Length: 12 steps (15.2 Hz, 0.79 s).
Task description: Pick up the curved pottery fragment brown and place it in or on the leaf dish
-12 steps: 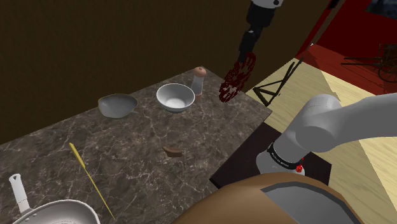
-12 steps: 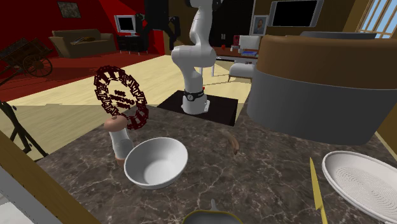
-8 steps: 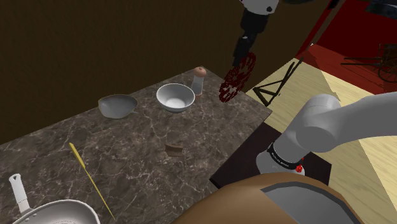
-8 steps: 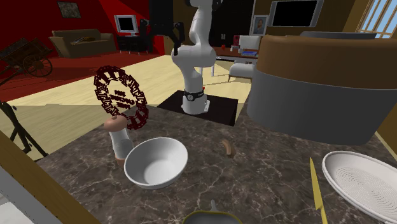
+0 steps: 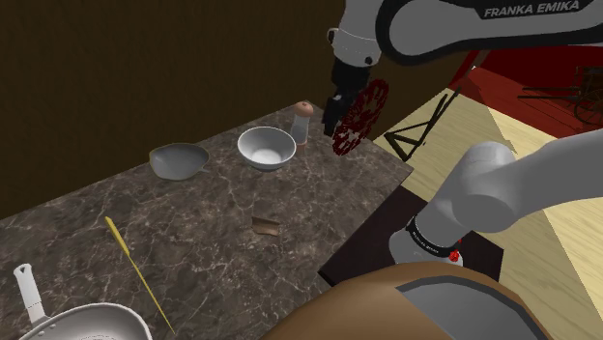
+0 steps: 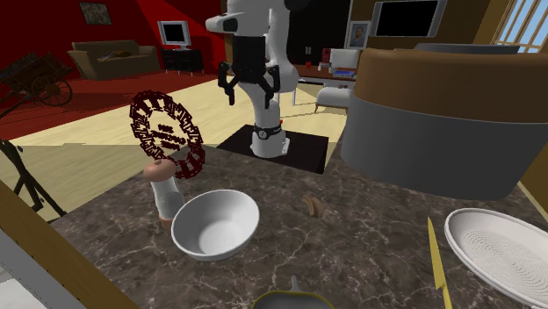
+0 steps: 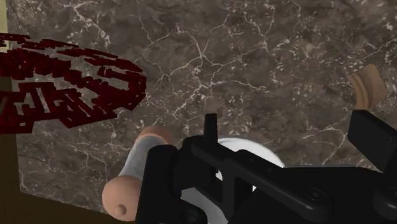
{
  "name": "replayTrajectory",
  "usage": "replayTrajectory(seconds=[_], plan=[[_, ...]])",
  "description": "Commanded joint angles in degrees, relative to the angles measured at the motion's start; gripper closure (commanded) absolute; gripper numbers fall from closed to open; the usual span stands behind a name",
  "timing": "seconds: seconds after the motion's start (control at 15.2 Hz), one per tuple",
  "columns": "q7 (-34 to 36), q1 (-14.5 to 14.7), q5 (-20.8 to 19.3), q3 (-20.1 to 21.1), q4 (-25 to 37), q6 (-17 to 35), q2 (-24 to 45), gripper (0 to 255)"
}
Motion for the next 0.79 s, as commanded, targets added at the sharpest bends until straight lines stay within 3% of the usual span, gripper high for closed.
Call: replayTrajectory(seconds=[0.0,0.73], plan=[[2.19,1.12,1.4,2.2,-1.25,3.42,2.16,0],[12.51,4.41,3.92,12.64,-1.27,20.84,19.56,0]])
